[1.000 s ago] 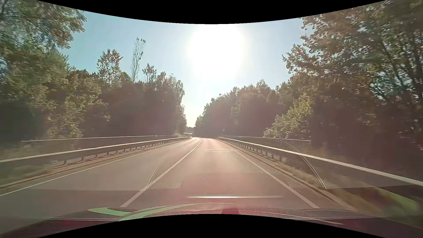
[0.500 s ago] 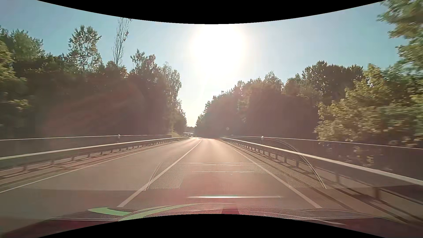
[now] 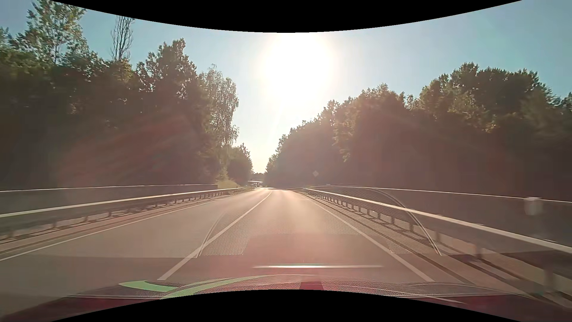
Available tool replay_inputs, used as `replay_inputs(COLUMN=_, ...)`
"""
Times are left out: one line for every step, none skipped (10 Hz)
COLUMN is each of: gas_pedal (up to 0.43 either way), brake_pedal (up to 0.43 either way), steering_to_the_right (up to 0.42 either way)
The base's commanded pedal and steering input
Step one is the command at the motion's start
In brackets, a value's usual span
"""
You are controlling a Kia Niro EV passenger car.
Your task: Follow the waypoints while adhering to traffic rules and regulations
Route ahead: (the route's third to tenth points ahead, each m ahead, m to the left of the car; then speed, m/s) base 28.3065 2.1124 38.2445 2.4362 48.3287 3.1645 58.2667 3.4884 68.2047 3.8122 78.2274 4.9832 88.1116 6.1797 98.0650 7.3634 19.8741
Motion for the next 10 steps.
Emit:
replay_inputs(gas_pedal=0.000, brake_pedal=0.000, steering_to_the_right=-0.004)
replay_inputs(gas_pedal=0.000, brake_pedal=0.000, steering_to_the_right=-0.005)
replay_inputs(gas_pedal=0.000, brake_pedal=0.000, steering_to_the_right=-0.005)
replay_inputs(gas_pedal=0.000, brake_pedal=0.000, steering_to_the_right=-0.005)
replay_inputs(gas_pedal=0.000, brake_pedal=0.000, steering_to_the_right=-0.005)
replay_inputs(gas_pedal=0.000, brake_pedal=0.000, steering_to_the_right=-0.005)
replay_inputs(gas_pedal=0.000, brake_pedal=0.000, steering_to_the_right=-0.005)
replay_inputs(gas_pedal=0.000, brake_pedal=0.000, steering_to_the_right=-0.005)
replay_inputs(gas_pedal=0.000, brake_pedal=0.000, steering_to_the_right=-0.005)
replay_inputs(gas_pedal=0.000, brake_pedal=0.000, steering_to_the_right=-0.005)
